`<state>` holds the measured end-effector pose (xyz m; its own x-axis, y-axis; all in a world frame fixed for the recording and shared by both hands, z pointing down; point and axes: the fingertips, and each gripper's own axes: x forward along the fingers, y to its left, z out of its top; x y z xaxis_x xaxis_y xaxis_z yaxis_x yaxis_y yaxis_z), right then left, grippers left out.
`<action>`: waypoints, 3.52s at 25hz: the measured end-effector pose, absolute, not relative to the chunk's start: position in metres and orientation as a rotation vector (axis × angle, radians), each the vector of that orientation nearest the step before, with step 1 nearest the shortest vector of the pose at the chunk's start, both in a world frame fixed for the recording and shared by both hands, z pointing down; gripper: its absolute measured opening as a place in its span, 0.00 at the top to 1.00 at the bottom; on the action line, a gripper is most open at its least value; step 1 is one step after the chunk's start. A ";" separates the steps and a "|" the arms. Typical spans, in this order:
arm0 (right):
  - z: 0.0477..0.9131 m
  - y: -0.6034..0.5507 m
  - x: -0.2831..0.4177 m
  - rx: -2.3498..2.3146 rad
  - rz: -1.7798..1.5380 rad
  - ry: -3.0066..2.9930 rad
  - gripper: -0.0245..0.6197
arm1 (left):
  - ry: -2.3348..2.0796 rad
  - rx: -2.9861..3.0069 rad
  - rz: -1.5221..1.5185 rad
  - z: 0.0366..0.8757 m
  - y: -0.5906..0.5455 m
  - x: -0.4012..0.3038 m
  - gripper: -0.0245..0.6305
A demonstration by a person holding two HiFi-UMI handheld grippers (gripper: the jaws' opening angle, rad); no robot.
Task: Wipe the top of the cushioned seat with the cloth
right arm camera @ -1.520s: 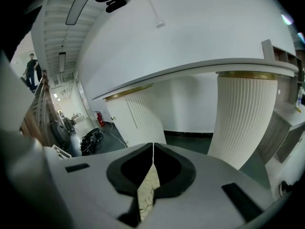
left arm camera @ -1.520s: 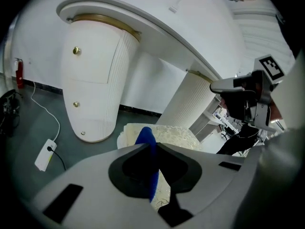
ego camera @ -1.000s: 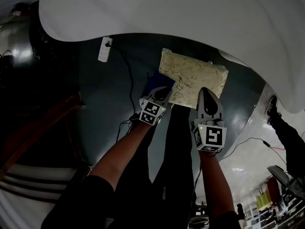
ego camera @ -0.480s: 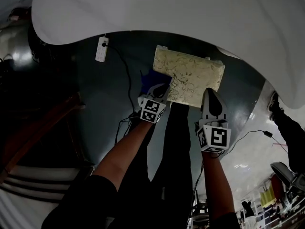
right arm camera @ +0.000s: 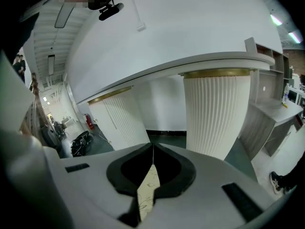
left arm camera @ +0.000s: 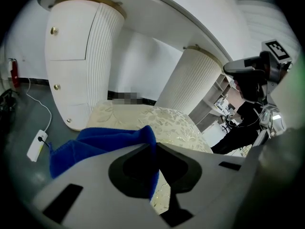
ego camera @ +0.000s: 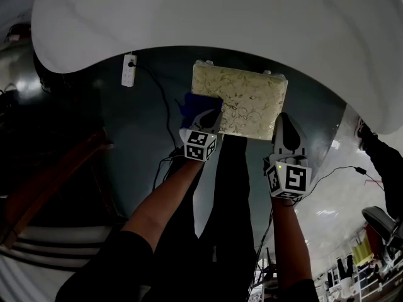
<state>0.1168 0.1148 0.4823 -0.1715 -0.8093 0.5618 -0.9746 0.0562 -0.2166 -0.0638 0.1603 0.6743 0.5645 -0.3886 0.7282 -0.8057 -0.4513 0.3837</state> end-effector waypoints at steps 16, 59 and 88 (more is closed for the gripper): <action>0.488 0.112 0.155 1.893 0.867 -1.992 0.90 | -0.797 2.111 0.735 0.673 0.180 0.008 0.89; 0.498 0.151 0.215 1.978 0.988 -1.842 0.90 | -0.550 2.116 0.696 0.665 0.228 0.161 0.89; 0.386 0.217 0.189 2.119 0.914 -1.873 0.90 | -0.339 2.208 0.378 0.501 0.261 0.161 0.89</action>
<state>0.1888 0.2169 0.3862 0.0232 -0.8403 0.5416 -0.9441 -0.1967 -0.2647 0.1605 0.2608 0.5006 0.9177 -0.1110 0.3813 -0.3671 -0.6038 0.7076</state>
